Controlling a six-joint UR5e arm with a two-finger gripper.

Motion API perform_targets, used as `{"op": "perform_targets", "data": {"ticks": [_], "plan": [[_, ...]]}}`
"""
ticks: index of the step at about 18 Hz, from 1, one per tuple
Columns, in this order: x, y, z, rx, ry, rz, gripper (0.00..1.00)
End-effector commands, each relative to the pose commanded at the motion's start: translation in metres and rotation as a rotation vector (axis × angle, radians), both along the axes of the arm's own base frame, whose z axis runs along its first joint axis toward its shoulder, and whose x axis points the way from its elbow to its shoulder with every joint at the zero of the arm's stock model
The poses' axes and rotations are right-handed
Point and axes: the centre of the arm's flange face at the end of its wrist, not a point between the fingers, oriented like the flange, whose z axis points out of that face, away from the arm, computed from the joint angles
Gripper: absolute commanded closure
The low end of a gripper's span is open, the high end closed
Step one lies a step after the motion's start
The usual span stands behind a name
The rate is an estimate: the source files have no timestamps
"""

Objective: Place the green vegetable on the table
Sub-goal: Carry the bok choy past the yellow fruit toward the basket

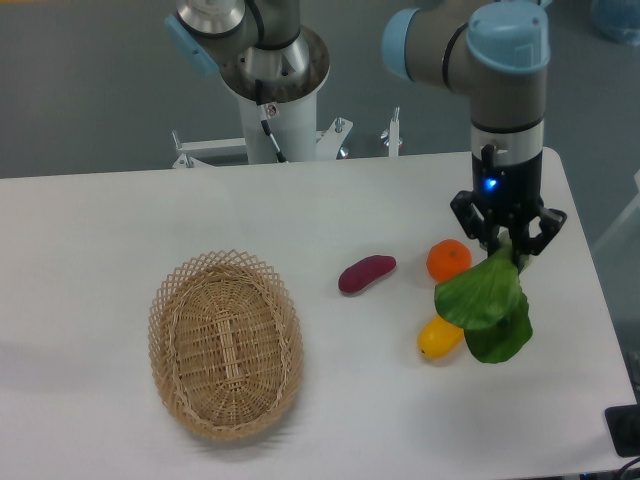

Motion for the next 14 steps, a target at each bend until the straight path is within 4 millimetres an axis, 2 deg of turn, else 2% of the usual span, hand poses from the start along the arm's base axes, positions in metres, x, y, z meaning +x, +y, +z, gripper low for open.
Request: {"op": "perform_targets", "data": {"ticks": [7, 11, 14], "plan": [[0.014, 0.044, -0.044, 0.032, -0.057, 0.06, 0.63], [0.025, 0.074, -0.088, -0.012, -0.096, 0.021, 0.63], [0.029, 0.086, -0.116, -0.033, -0.125, -0.007, 0.63]]}}
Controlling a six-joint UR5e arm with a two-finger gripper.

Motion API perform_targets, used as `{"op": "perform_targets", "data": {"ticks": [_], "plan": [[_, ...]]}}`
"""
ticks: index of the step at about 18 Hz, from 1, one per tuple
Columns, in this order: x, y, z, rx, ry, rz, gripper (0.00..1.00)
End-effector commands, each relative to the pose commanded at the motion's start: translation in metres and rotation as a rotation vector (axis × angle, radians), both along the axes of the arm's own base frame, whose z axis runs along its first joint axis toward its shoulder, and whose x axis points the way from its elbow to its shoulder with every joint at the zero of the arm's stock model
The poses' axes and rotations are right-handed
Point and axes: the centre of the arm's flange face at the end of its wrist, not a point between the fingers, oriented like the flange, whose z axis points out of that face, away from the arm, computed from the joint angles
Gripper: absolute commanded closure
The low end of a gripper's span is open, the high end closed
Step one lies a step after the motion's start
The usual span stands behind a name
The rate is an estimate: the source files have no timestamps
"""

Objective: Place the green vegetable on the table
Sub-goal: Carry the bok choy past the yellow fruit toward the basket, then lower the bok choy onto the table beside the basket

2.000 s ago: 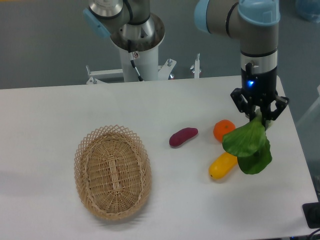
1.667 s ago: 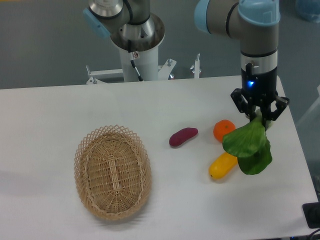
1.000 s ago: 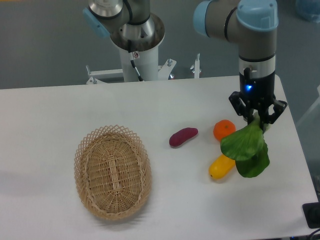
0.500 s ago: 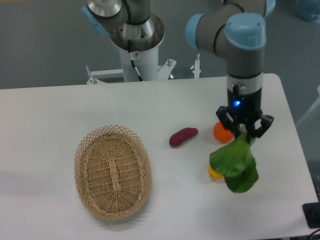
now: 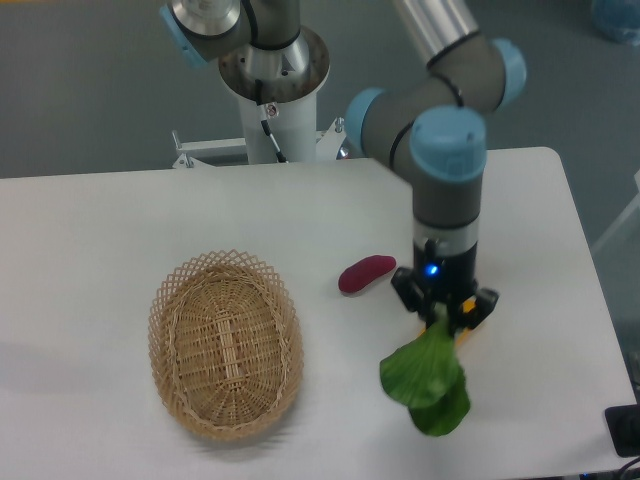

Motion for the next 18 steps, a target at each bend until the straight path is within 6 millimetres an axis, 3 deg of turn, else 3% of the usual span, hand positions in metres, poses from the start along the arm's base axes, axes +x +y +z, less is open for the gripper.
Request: {"op": "perform_targets", "data": {"ticks": [5, 9, 12, 18], "plan": [[0.013, 0.015, -0.046, -0.045, -0.051, -0.039, 0.63], [0.03, 0.015, -0.066, -0.074, -0.083, -0.06, 0.62], [0.033, 0.013, -0.074, -0.084, -0.093, -0.069, 0.56], [0.038, 0.014, -0.08, -0.092, -0.102, -0.075, 0.55]]}}
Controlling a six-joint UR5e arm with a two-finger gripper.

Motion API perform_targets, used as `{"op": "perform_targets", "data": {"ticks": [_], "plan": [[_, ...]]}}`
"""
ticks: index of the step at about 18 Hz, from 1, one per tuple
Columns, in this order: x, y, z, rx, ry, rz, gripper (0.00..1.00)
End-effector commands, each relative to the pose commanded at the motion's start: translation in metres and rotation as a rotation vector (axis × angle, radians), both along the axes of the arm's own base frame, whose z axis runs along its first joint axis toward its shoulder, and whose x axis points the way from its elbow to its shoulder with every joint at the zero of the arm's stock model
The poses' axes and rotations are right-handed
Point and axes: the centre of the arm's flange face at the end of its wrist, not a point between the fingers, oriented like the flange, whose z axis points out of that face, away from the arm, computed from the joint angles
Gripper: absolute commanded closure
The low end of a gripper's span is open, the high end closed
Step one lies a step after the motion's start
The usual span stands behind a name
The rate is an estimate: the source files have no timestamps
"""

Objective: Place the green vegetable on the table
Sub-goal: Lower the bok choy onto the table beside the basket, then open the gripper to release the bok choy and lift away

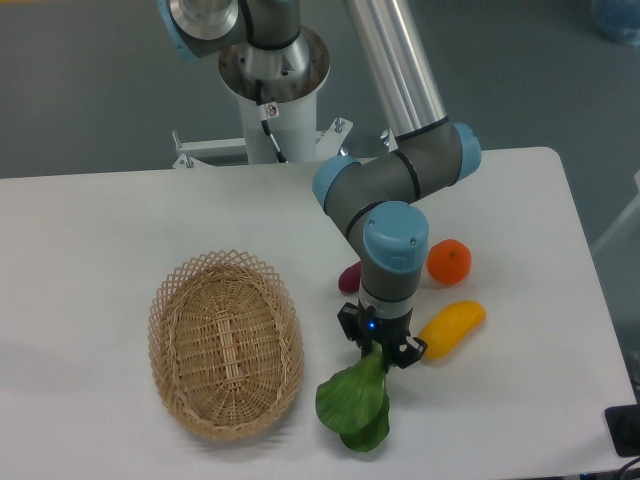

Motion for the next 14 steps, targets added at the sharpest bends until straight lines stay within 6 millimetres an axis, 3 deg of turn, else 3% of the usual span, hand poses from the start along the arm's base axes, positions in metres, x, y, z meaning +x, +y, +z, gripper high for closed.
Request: {"op": "perform_targets", "data": {"ticks": [2, 3, 4, 5, 11, 14], "plan": [[0.0, 0.0, -0.001, -0.002, 0.0, 0.0, 0.5], [-0.002, 0.002, 0.002, 0.004, 0.005, -0.003, 0.35], [-0.003, 0.003, 0.003, 0.006, 0.01, -0.01, 0.13], [-0.003, 0.002, 0.003, 0.005, 0.012, -0.013, 0.0], [-0.01, 0.005, 0.023, 0.027, 0.041, -0.01, 0.0], [-0.027, 0.013, 0.067, 0.05, 0.134, 0.0, 0.0]]}}
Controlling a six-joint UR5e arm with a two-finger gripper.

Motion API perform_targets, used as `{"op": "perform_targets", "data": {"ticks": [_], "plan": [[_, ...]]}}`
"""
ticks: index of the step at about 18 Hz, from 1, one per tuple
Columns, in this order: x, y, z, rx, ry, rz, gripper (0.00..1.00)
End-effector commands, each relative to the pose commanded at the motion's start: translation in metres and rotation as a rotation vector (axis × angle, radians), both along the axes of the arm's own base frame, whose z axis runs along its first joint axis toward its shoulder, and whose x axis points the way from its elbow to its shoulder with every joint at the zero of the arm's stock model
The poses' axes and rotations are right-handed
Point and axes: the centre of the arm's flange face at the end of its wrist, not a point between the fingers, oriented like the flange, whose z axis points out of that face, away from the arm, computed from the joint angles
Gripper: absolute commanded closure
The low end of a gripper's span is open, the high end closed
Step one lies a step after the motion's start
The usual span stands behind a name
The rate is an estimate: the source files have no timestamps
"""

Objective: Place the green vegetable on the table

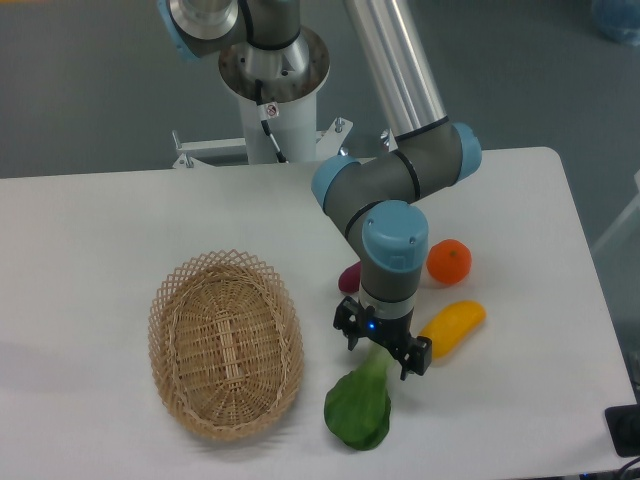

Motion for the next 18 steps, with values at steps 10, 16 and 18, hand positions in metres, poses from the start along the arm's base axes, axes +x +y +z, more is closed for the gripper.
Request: {"op": "perform_targets", "data": {"ticks": [10, 16, 18], "plan": [[-0.042, -0.058, 0.146, -0.029, 0.174, 0.056, 0.0], [-0.064, -0.115, 0.18, -0.135, 0.13, -0.041, 0.0], [-0.07, -0.147, 0.188, -0.18, 0.099, -0.095, 0.0]]}}
